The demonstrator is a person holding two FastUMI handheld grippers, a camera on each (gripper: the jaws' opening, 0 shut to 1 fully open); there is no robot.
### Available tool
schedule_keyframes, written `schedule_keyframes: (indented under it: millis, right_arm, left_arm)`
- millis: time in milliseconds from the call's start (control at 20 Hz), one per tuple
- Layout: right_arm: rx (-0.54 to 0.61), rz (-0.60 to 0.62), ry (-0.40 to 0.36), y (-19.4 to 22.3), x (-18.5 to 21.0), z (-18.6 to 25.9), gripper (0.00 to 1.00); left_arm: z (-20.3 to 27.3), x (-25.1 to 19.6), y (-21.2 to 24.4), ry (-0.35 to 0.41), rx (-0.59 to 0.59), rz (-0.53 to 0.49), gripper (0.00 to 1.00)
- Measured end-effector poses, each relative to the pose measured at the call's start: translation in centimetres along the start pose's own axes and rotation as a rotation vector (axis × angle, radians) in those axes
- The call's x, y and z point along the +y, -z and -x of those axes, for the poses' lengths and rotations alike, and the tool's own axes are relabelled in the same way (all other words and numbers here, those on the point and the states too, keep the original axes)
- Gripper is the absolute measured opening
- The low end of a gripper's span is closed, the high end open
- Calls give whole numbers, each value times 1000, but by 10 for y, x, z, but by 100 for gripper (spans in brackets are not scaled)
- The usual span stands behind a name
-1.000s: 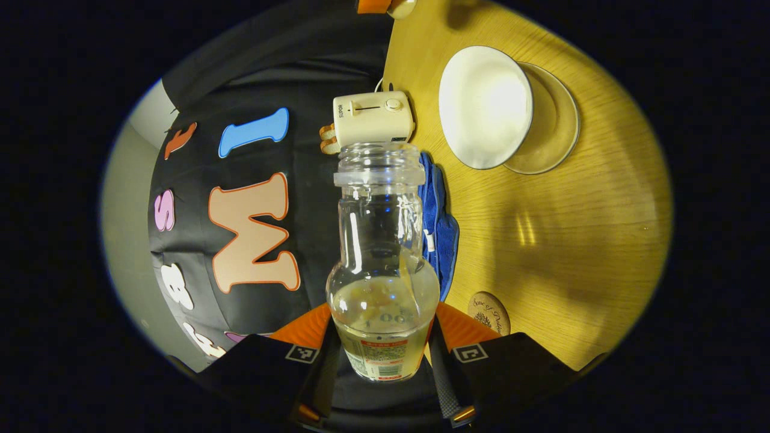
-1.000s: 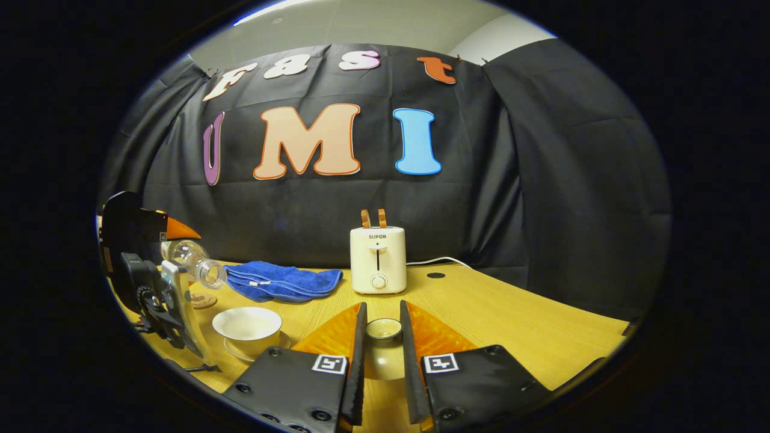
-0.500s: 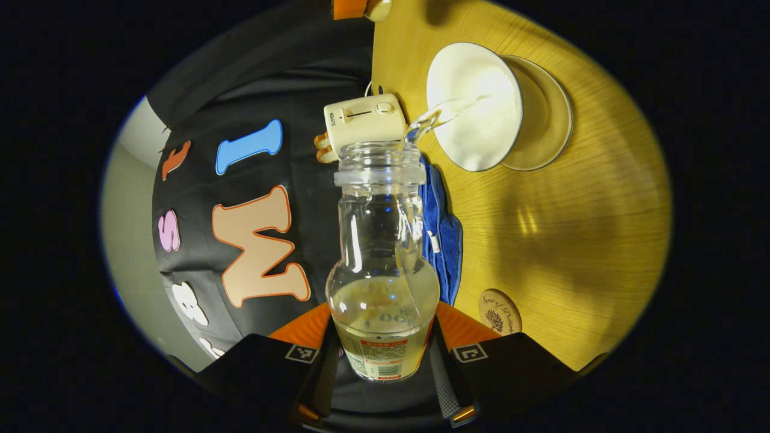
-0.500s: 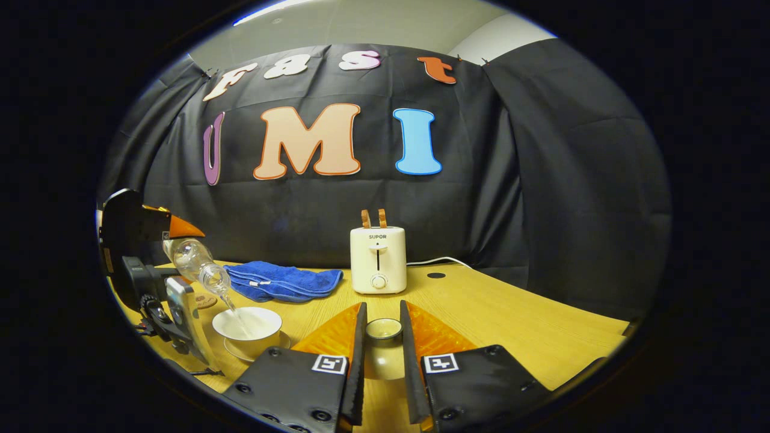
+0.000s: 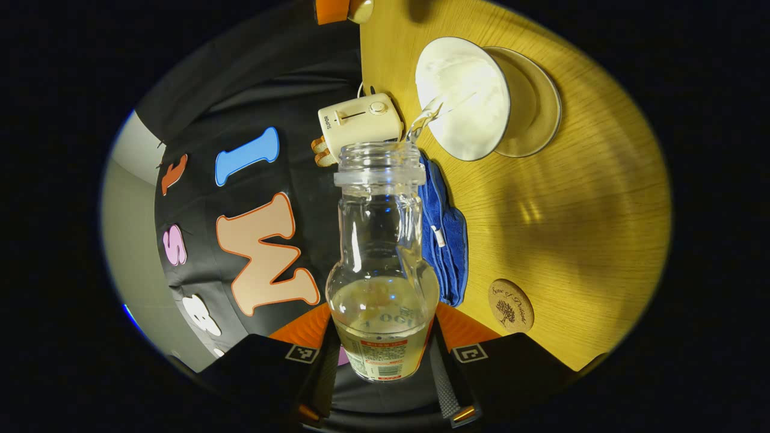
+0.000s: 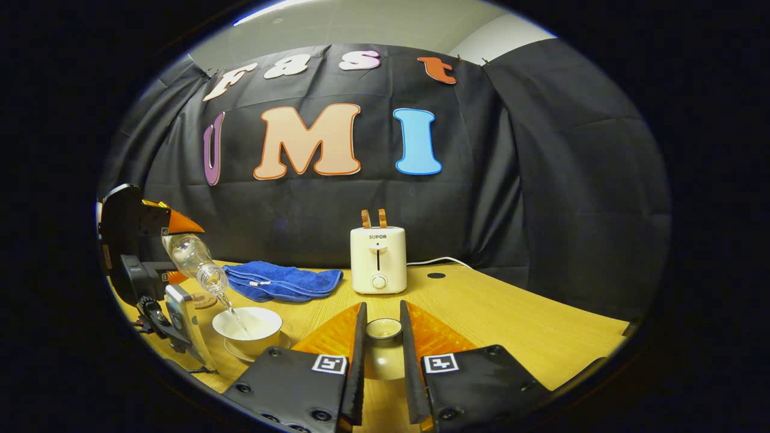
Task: Open the teacup lid with one hand, grasp the water bottle and pour water into the teacup with the other hand; after pouring, place the water bottle on the coaster and then close the teacup lid.
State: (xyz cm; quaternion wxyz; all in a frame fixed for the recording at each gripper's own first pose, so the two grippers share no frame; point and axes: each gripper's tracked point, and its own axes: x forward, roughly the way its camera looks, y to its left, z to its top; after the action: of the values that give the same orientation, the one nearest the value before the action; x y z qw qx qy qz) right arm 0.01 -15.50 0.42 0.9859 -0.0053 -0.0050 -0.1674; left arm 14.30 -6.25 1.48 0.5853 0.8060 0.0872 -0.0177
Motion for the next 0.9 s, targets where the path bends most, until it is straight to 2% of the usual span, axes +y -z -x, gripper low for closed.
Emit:
schedule_keyframes:
  millis: [600,900]
  right_arm:
    - [1,0,-1,0,0,0,32]
    - [1,0,-2,0,0,1,33]
  left_arm:
    - [-2,9,0,-35,-5,-104,65]
    - [-6,16,2,-91,-12,-148,65]
